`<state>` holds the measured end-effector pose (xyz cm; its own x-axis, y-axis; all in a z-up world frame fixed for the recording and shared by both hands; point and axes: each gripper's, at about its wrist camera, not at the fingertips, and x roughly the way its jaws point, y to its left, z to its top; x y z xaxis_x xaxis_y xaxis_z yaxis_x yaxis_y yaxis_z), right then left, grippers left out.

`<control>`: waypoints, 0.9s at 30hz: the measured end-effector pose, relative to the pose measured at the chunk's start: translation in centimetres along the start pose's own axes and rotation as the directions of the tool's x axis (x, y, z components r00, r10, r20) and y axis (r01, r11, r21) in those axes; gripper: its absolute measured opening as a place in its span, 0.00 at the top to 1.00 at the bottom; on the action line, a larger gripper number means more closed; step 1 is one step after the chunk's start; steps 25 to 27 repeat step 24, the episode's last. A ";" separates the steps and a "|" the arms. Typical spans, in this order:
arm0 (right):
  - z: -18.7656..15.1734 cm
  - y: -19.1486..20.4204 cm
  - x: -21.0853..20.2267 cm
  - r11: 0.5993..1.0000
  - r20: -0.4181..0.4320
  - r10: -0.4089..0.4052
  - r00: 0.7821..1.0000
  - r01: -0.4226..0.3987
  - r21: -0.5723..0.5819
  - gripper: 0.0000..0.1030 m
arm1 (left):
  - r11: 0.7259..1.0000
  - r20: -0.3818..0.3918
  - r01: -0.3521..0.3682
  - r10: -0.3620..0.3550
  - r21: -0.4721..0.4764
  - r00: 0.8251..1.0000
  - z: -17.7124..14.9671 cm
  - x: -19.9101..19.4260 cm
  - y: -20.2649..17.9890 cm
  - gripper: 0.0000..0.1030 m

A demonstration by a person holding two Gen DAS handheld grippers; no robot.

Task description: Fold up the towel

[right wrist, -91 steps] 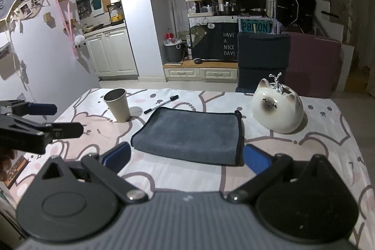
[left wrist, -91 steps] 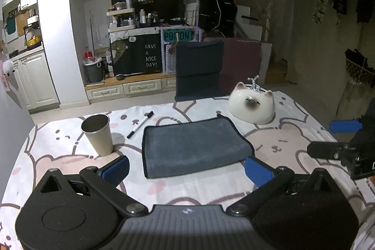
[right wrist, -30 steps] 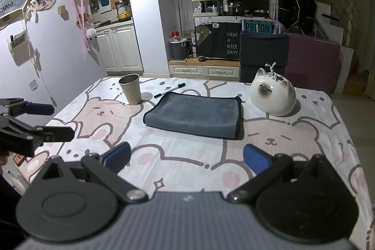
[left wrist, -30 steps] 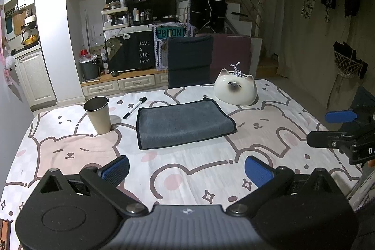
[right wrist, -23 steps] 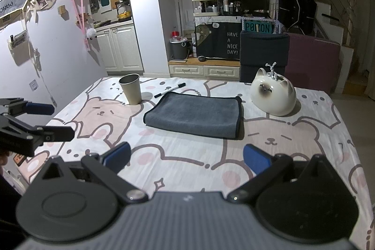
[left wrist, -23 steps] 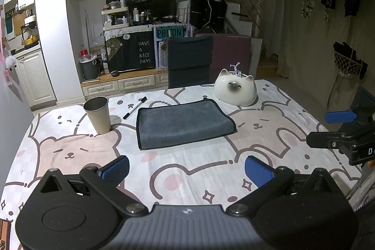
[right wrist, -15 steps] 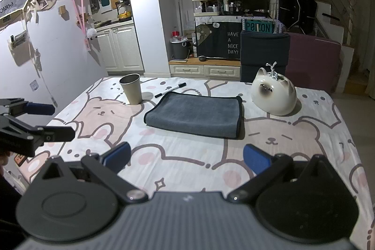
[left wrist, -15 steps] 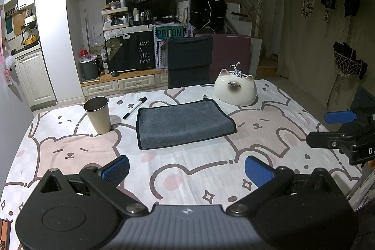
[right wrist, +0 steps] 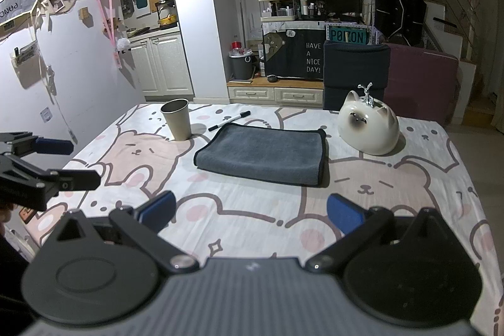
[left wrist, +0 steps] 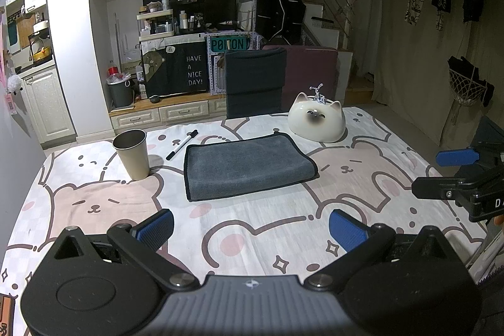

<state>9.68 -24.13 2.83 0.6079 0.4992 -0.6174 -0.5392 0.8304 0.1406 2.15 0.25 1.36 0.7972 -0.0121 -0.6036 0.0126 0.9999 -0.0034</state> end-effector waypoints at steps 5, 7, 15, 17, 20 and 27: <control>0.0 0.0 0.0 1.000 0.000 0.000 1.000 0.000 0.000 0.00 | 1.000 0.000 0.000 0.000 0.000 1.000 0.0 0.0 0.0 0.00; 0.0 0.0 0.0 1.000 0.000 0.000 1.000 0.000 0.000 0.00 | 1.000 0.000 0.000 0.000 0.000 1.000 0.0 0.0 0.0 0.00; 0.0 -0.1 0.0 1.000 0.000 0.000 1.000 0.000 0.001 0.00 | 1.000 0.000 0.000 0.000 0.001 1.000 0.0 0.0 0.0 0.00; 0.0 -0.1 0.0 1.000 -0.001 0.000 1.000 0.000 0.001 0.00 | 1.000 0.000 -0.002 0.002 -0.001 1.000 0.0 0.0 0.0 0.00; 0.0 0.0 0.0 1.000 0.001 0.001 1.000 -0.001 0.001 0.00 | 1.000 -0.001 -0.007 0.007 -0.002 1.000 0.0 0.0 0.0 0.00; 0.0 -0.1 0.0 1.000 0.000 0.001 1.000 -0.001 0.001 0.00 | 1.000 -0.007 -0.011 0.011 -0.006 1.000 -0.1 0.2 0.1 0.00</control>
